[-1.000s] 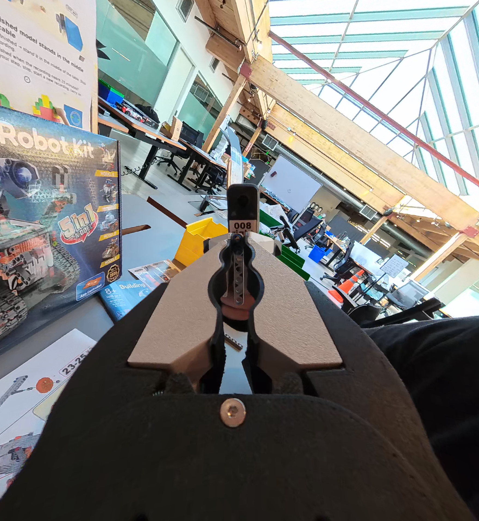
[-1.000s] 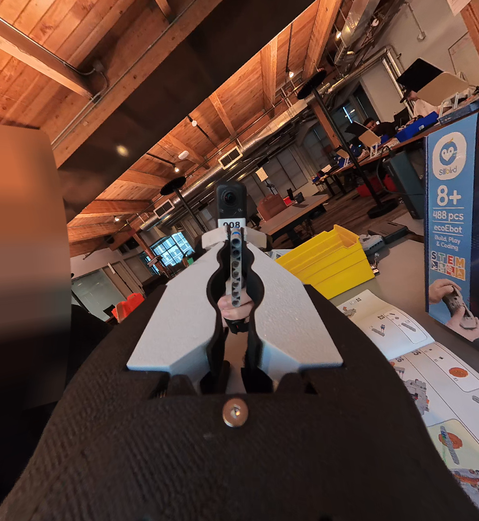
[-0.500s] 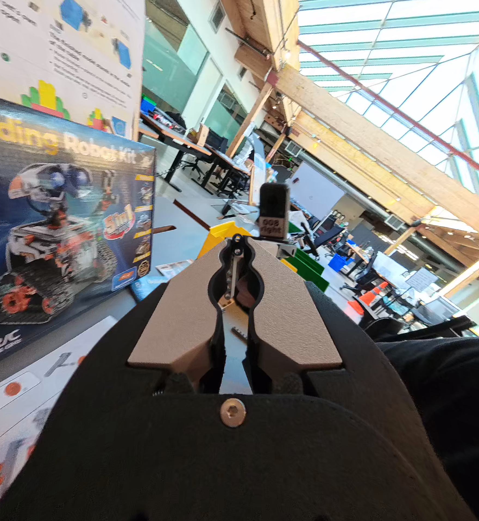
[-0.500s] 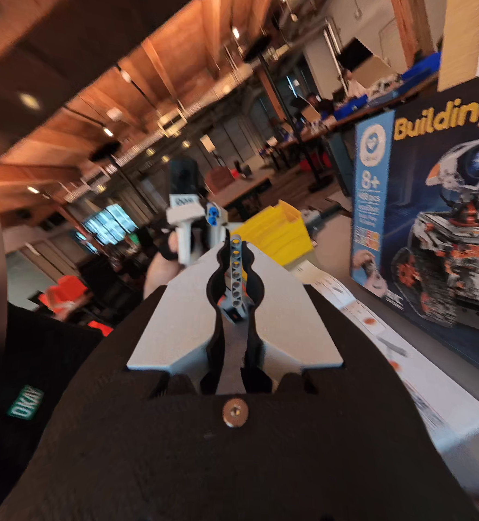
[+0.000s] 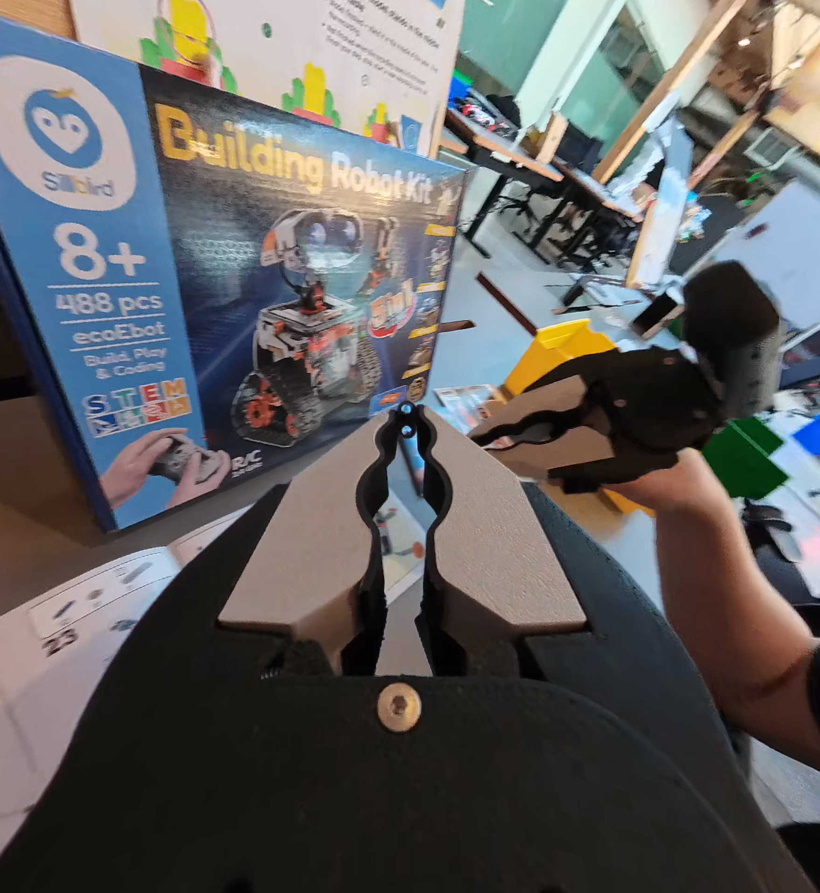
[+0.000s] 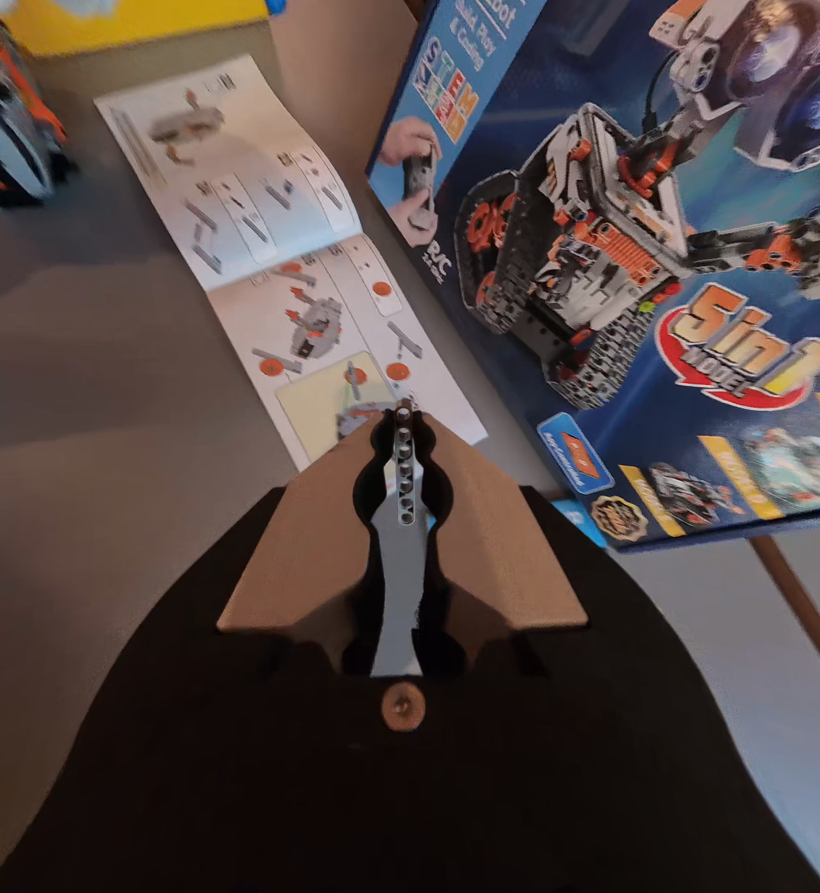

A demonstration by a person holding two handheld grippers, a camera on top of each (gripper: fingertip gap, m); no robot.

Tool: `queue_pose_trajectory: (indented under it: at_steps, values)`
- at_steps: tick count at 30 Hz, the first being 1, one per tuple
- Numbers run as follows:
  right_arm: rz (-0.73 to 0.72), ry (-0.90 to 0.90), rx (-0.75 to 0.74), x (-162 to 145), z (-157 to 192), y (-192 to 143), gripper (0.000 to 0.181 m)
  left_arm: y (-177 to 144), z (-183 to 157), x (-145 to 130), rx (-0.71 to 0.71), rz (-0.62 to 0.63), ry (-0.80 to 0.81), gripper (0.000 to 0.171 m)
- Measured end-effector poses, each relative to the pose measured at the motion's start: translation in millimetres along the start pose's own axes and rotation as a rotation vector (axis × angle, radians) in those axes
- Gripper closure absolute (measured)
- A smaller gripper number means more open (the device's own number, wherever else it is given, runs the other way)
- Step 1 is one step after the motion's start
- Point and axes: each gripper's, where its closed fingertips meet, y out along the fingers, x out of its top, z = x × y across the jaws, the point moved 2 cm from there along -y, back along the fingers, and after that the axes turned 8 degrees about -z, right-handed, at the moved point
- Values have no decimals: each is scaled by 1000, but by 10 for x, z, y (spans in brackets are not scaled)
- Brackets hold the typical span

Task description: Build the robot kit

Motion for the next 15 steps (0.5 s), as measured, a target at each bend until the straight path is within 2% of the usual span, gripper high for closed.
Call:
queue_pose_trajectory:
  at_steps: [2, 4, 8, 15]
  values:
    - [70, -58, -99, -87, -177, -131, 176, -54, 135, 30, 83, -8, 29, 166]
    - [126, -28, -191, -206, -402, -318, 176, -114, 256, 49, 133, -10, 23, 166]
    - [153, 68, -256, -331, -621, -556, 176, -166, 349, 60, 112, -26, -69, 167]
    - [78, 74, -313, -165, -661, -640, 176, -223, 393, 114, 92, -56, -116, 166]
